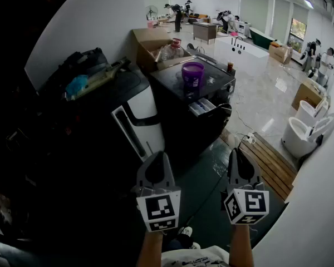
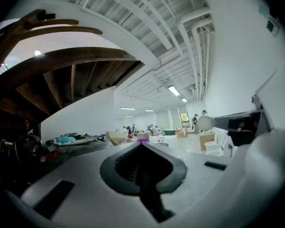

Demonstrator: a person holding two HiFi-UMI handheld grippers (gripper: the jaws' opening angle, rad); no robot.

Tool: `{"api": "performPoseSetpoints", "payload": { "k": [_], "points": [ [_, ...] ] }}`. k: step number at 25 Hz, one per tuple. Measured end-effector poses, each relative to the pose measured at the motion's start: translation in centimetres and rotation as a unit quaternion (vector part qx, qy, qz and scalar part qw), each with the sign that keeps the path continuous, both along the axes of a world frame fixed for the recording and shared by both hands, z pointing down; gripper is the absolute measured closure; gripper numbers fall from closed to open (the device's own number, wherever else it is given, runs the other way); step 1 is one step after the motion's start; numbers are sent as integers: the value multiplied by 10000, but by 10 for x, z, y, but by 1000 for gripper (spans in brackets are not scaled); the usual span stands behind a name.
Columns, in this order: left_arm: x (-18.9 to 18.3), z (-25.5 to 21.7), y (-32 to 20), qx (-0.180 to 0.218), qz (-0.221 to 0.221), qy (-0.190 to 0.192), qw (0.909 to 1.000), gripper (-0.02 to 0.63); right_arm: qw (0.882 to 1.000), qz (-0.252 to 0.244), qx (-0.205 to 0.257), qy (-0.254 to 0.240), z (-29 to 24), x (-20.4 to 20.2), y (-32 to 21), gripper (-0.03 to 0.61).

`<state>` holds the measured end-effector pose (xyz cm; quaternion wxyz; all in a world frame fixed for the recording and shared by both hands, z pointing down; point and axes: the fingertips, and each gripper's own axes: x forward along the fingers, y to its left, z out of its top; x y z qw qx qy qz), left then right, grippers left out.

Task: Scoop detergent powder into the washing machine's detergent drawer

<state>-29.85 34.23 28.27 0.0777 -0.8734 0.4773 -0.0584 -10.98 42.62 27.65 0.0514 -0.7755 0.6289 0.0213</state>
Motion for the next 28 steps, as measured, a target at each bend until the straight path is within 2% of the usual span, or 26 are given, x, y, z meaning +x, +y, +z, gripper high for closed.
{"api": "performPoseSetpoints", "payload": {
  "k": [16, 28],
  "points": [
    [5, 5, -15, -54, 61, 17, 10000, 612, 10000, 54, -54, -5, 5, 2, -12, 557],
    [13, 11, -63, -49, 172, 2, 9998, 612, 9997, 184, 36, -133, 7, 9, -55, 557]
  ]
}}
